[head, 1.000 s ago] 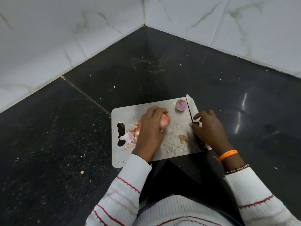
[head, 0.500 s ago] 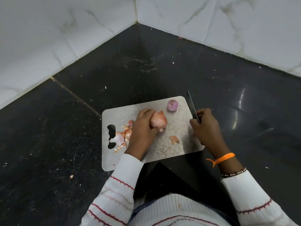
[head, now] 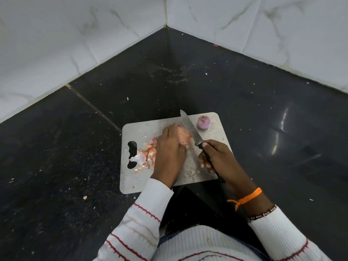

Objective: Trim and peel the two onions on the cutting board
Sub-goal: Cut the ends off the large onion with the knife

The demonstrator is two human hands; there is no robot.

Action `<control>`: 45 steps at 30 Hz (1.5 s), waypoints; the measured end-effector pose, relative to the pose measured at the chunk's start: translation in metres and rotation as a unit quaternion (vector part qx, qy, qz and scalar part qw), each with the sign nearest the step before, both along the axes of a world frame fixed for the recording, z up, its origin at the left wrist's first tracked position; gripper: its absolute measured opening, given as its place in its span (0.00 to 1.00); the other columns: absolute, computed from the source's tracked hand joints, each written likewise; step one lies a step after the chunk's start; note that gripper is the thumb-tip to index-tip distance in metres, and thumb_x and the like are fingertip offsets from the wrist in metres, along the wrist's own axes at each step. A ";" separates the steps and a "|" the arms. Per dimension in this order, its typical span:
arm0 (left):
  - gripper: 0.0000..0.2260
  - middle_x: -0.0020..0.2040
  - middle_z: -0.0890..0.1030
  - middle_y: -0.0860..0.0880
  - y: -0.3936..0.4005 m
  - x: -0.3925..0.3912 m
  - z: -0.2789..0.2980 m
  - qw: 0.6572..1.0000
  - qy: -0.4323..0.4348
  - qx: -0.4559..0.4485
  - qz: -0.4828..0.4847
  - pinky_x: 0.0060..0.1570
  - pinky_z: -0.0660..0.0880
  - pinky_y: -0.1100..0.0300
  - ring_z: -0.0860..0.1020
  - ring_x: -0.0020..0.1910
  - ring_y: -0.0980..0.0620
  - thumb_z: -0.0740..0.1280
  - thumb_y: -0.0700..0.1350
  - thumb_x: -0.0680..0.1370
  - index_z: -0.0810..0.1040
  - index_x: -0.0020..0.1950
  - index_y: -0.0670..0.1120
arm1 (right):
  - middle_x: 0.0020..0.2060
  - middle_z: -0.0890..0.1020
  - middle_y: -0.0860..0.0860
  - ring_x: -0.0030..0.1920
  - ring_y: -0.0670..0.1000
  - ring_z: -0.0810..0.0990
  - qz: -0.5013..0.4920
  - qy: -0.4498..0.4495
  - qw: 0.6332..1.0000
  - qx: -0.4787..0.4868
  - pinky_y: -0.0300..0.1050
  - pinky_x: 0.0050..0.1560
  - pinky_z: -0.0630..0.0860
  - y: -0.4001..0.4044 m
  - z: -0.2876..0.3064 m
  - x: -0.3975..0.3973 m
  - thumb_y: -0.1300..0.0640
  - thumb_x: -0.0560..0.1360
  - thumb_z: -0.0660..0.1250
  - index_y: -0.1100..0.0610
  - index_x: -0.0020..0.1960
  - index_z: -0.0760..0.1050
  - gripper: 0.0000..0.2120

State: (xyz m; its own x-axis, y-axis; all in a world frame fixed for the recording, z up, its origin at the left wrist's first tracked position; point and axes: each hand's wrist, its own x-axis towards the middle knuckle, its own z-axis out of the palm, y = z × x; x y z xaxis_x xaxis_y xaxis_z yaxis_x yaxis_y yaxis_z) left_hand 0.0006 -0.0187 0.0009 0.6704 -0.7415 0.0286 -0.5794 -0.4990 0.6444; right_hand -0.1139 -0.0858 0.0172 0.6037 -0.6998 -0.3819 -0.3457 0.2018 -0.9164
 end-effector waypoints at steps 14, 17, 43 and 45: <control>0.23 0.69 0.71 0.45 0.004 0.009 0.005 0.995 0.090 -0.033 0.024 0.66 0.65 0.56 0.69 0.67 0.46 0.64 0.43 0.79 0.64 0.74 0.46 | 0.35 0.75 0.51 0.33 0.49 0.73 0.111 0.091 0.967 -0.212 0.46 0.37 0.72 0.017 0.005 -0.001 0.60 0.80 0.53 0.56 0.56 0.69 0.08; 0.23 0.71 0.70 0.47 0.002 0.007 0.004 0.995 0.086 -0.032 0.028 0.65 0.63 0.61 0.68 0.68 0.47 0.63 0.43 0.79 0.64 0.74 0.46 | 0.38 0.75 0.52 0.39 0.54 0.76 0.158 0.137 0.933 -0.292 0.46 0.37 0.70 0.024 0.005 0.002 0.60 0.81 0.51 0.58 0.55 0.65 0.06; 0.24 0.71 0.69 0.45 -0.006 -0.004 -0.001 0.999 0.044 -0.013 0.007 0.65 0.63 0.57 0.68 0.67 0.45 0.53 0.53 0.77 0.67 0.72 0.47 | 0.49 0.77 0.56 0.50 0.59 0.78 0.177 0.278 0.896 -0.297 0.43 0.41 0.63 0.014 0.014 0.038 0.55 0.81 0.48 0.59 0.60 0.61 0.11; 0.21 0.70 0.70 0.45 -0.006 -0.002 -0.002 0.998 0.062 -0.020 0.023 0.67 0.64 0.53 0.68 0.67 0.45 0.58 0.48 0.79 0.67 0.71 0.46 | 0.50 0.77 0.55 0.50 0.58 0.78 0.195 0.286 0.891 -0.294 0.43 0.41 0.64 0.019 0.016 0.032 0.58 0.81 0.49 0.56 0.56 0.60 0.05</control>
